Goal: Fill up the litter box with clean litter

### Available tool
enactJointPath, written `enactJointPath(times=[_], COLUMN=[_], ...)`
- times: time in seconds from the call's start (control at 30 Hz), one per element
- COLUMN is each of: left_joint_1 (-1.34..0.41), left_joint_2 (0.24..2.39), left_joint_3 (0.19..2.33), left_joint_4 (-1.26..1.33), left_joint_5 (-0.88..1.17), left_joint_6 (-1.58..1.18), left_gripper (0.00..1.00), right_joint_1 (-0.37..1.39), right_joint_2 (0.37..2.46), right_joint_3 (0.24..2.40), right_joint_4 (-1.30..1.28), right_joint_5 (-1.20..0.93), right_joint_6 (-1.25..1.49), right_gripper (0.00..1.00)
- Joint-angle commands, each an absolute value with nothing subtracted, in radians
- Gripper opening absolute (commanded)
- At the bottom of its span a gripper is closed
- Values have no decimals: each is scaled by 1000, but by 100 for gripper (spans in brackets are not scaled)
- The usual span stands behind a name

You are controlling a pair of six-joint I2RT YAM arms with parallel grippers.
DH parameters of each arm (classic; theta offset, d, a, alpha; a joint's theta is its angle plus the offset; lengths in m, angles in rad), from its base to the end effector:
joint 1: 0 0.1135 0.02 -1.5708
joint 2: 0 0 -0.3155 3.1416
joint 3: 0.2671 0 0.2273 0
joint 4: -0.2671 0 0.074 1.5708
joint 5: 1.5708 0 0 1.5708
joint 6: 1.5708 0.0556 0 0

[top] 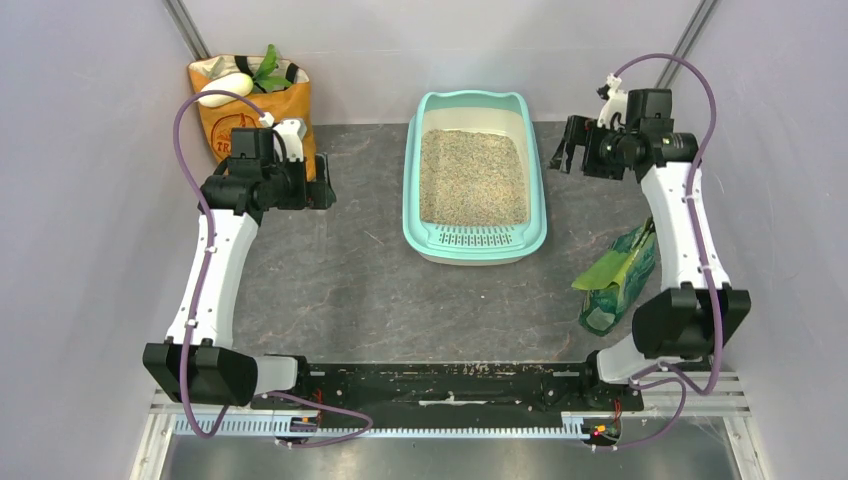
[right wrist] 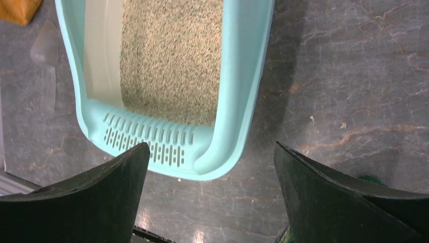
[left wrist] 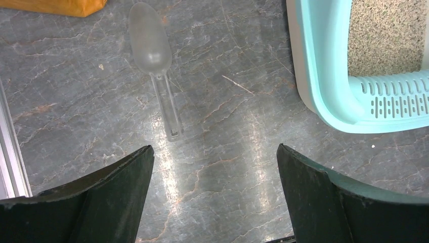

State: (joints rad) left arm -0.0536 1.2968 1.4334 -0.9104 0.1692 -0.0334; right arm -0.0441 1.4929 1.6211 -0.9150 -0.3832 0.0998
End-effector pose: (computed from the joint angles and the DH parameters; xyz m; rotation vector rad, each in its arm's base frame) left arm 0.2349 -0.0220 0.4165 0.1073 2.3409 -0.2413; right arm 0.2945 0.0078 0.4267 -0.0188 2.3350 0.4781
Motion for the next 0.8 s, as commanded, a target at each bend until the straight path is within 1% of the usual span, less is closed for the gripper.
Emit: enactJointPath(times=[0.0,0.17,0.27,0.3,0.4,0.47,0.57,0.67,0.7,0.77], left_joint_1=[-53,-52,-52,-53,-52,-53,-54,-54,-54,-54], left_joint_2=[1270,1291,1299,1302,1317,1325,1336,1345,1347,1350], left_joint_3=[1472,1475,1474,1476,1481,1480,1476,1480,1482,1483], left_joint_4=[-898,-925,-923,-923,-925,-925,-925,-932,-937,-943], left_joint_5=[234,266,281,290,323,353,388,403,404,401], left_joint_6=[-30,-25,-26,-26,-35,-34,-26,-17,-11,-6], left_gripper=[97,97,97,97,97,97,97,97,97,97], right_joint_1=[-98,-159,-179,-188,-213,-239,-266,-269,-271,-271], right_joint_2=[1612,1782,1849,1871,1952,2021,2112,2178,2201,2245], right_joint_3=[1750,1863,1885,1890,1933,1961,1997,2017,2022,2026], right_joint_4=[-907,-895,-854,-836,-806,-792,-765,-744,-738,-723], right_joint_5=[-396,-436,-419,-410,-395,-465,-596,-635,-641,-643], right_joint_6=[162,169,183,189,215,254,311,338,351,377], right_gripper=[99,99,100,93,78,62,34,7,0,0])
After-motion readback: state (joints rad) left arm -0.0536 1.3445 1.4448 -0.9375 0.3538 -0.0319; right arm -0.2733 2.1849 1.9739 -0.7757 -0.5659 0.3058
